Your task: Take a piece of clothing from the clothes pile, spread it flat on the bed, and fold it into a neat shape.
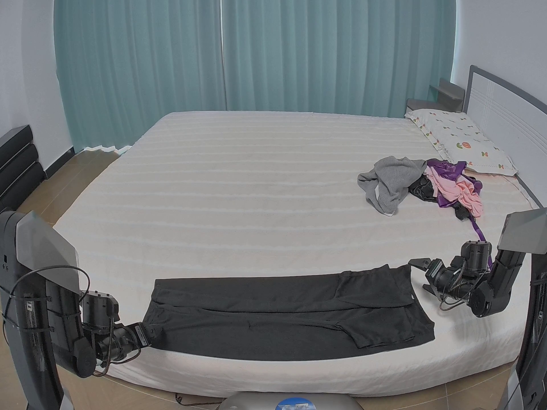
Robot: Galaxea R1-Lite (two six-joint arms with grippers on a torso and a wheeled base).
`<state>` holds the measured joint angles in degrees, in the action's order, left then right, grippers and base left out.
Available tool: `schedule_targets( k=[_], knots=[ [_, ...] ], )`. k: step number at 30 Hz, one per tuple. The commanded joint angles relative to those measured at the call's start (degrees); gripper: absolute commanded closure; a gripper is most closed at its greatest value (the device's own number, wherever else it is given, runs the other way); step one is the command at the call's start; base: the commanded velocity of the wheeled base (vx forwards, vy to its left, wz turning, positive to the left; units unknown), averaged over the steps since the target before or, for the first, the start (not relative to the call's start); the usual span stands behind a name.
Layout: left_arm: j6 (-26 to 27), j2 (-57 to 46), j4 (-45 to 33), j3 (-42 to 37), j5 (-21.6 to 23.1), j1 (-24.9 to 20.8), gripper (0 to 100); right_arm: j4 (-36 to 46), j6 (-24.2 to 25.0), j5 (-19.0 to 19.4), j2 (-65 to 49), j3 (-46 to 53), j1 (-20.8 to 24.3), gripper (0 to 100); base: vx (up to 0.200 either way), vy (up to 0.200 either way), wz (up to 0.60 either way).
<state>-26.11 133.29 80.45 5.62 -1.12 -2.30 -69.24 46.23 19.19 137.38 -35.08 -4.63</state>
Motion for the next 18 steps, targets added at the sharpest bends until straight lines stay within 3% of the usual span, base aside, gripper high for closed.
schedule_targets(
  k=[1, 7, 10, 11, 18],
  knots=[
    [-0.5, -5.1, -0.2, 2.1, 0.7, 1.7, 0, 0.0, 0.0, 0.0, 0.0, -0.1, 0.0, 0, 0.0, 0.0, 0.0],
    [-1.3, -7.6, -2.1, 8.7, 0.8, 1.4, 0, 0.0, 0.2, 0.1, 0.0, -0.2, 0.1, 0, 0.0, 0.0, 0.0],
    [-1.3, -7.6, -6.4, 12.7, 0.8, 1.4, 0, -0.1, 0.1, 0.1, 0.0, -0.2, 0.1, 0, 0.0, 0.0, 0.0],
    [-1.5, -7.5, -12.0, 17.4, 1.2, 1.7, 0, -0.1, 0.1, 0.1, 0.1, -0.2, 0.1, 0, 0.0, 0.0, 0.0],
    [-3.2, -6.9, -21.6, 26.2, 13.4, 3.8, 0, -0.1, 0.1, 0.1, 0.1, -0.2, 0.1, 0, 0.0, 0.0, 0.0]
  ],
)
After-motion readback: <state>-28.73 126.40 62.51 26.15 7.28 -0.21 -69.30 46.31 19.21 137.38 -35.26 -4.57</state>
